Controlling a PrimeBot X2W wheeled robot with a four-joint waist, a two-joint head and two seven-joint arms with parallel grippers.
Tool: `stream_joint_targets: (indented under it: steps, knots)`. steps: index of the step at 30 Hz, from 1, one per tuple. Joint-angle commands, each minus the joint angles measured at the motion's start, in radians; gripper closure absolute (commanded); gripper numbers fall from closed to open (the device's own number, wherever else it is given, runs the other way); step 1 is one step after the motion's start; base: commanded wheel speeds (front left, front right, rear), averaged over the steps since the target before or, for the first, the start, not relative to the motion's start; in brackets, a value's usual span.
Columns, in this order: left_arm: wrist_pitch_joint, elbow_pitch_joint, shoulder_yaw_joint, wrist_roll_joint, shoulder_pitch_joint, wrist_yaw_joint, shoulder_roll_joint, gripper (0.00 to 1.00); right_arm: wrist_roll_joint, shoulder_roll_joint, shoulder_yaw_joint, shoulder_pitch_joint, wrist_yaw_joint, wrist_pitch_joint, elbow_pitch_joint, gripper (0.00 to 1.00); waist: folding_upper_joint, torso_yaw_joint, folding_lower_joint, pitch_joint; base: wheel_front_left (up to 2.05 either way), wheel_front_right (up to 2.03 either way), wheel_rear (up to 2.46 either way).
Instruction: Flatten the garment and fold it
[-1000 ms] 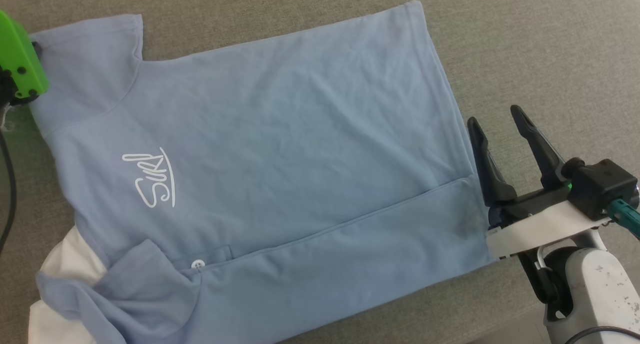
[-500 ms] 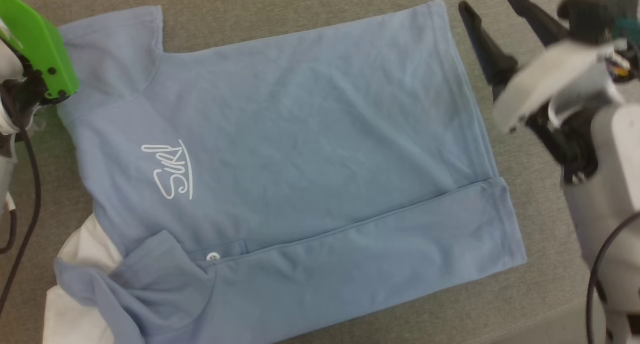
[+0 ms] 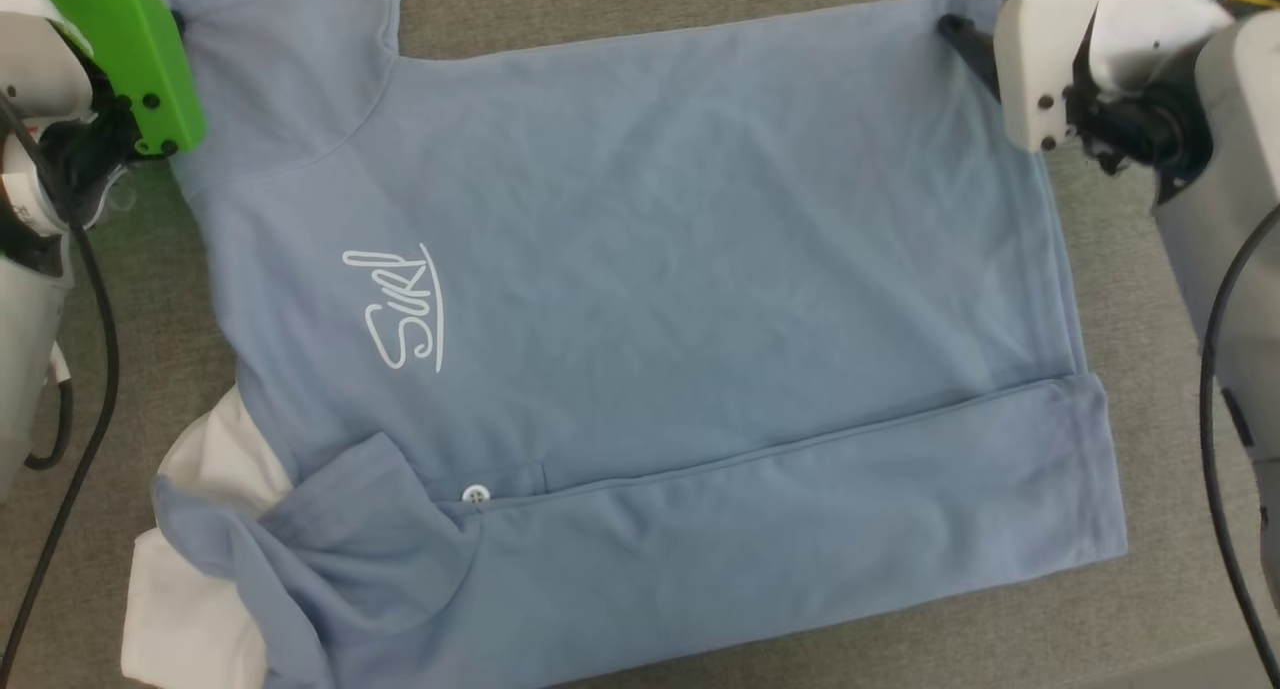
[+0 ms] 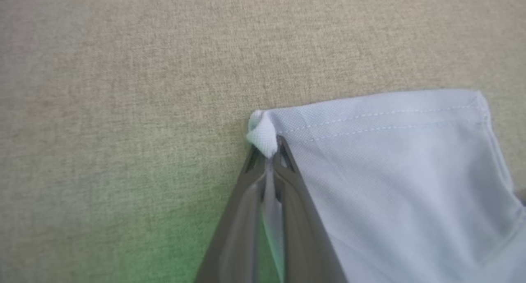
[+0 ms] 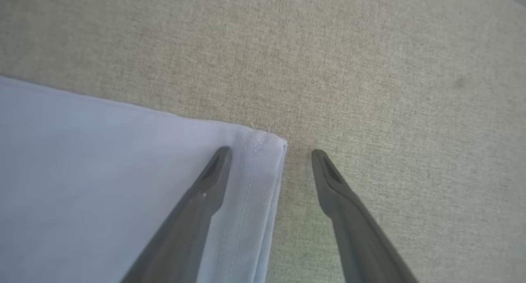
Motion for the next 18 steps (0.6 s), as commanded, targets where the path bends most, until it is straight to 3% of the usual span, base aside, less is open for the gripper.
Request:
stream_joint_targets:
  steps: [1, 4, 5, 6, 7, 8, 14, 18]
  knots:
    - [0.005, 0.035, -0.020, -0.002, 0.029, 0.000, -0.015, 1.00, -0.005, 0.001, 0.005, -0.020, -0.002, 0.012, 0.017, 0.00, 0.0000, 0.016, 0.0000, 0.015, 0.00, 0.00, 0.00]
    - [-0.001, 0.037, -0.022, -0.005, 0.029, -0.004, -0.020, 1.00, -0.007, 0.003, -0.002, -0.040, -0.002, 0.037, 0.046, 0.00, 0.0000, 0.025, 0.0000, 0.022, 0.00, 0.00, 0.00]
    - [-0.001, 0.039, -0.024, -0.006, 0.030, -0.006, -0.022, 1.00, -0.009, 0.004, -0.008, -0.045, -0.002, 0.060, 0.065, 0.43, 0.0000, 0.028, 0.0000, 0.024, 0.00, 0.00, 0.00]
    - [-0.002, 0.040, -0.025, -0.007, 0.030, -0.008, -0.023, 1.00, -0.011, 0.005, -0.010, -0.048, -0.002, 0.081, 0.079, 0.60, 0.0000, 0.030, 0.0000, 0.025, 0.00, 0.00, 0.00]
    - [-0.003, 0.042, -0.025, -0.008, 0.030, -0.010, -0.025, 1.00, -0.014, 0.005, -0.013, -0.050, -0.002, 0.105, 0.092, 0.86, 0.0000, 0.032, 0.0000, 0.026, 0.00, 0.00, 0.00]
    - [-0.004, 0.044, -0.026, -0.010, 0.030, -0.012, -0.026, 1.00, -0.015, 0.006, -0.015, -0.051, -0.002, 0.120, 0.098, 1.00, 0.0000, 0.034, 0.0000, 0.026, 0.00, 0.00, 0.00]
    - [-0.066, 0.045, -0.014, -0.027, 0.043, -0.042, -0.045, 1.00, -0.008, 0.000, 0.006, -0.017, -0.002, 0.072, 0.061, 1.00, 0.0000, 0.043, 0.0000, 0.004, 0.00, 0.00, 0.00]
    - [-0.232, 0.018, -0.002, 0.001, 0.067, -0.105, -0.044, 1.00, 0.025, -0.033, 0.074, 0.045, -0.002, -0.081, -0.019, 1.00, 0.0000, 0.049, 0.0000, -0.037, 0.00, 0.00, 0.00]
